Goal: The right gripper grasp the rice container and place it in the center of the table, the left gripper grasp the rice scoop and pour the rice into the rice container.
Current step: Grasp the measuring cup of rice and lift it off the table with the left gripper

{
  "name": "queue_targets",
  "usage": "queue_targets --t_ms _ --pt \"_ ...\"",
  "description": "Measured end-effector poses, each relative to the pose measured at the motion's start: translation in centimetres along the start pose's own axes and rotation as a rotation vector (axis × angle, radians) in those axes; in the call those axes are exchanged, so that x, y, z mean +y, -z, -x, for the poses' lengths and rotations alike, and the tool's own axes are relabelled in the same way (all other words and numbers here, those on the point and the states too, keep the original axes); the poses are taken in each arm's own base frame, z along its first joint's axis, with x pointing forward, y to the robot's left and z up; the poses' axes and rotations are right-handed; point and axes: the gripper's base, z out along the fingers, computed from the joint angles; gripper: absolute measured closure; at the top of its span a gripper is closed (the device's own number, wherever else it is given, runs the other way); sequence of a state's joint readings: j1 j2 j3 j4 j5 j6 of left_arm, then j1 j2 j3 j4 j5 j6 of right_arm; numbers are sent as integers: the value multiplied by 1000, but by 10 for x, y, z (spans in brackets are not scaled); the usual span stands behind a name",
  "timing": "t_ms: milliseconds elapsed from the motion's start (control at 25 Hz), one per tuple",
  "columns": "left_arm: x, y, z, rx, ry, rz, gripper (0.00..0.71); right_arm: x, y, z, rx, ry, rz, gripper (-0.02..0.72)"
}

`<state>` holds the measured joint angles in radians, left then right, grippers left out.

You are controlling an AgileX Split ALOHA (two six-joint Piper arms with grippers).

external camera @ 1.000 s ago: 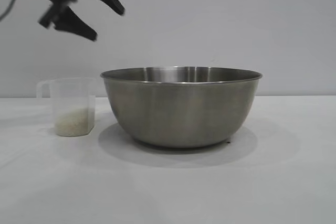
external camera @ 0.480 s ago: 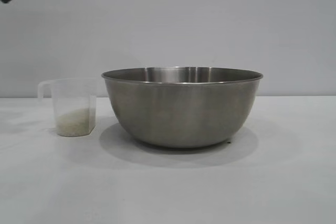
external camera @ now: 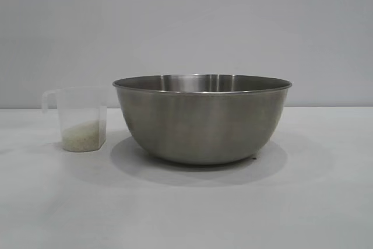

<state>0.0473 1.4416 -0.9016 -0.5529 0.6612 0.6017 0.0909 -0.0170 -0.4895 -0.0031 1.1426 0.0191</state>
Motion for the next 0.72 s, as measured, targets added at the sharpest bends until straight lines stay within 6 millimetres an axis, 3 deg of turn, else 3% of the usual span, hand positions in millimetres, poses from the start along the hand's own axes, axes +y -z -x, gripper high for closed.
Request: queue_targets --t_ms 320,720 --pt "-20 -23 -43 -144 27 -43 187 0 0 0 0 0 0 261" --pt "-49 -45 -83 -143 -63 57 187 0 0 0 0 0 0 261"
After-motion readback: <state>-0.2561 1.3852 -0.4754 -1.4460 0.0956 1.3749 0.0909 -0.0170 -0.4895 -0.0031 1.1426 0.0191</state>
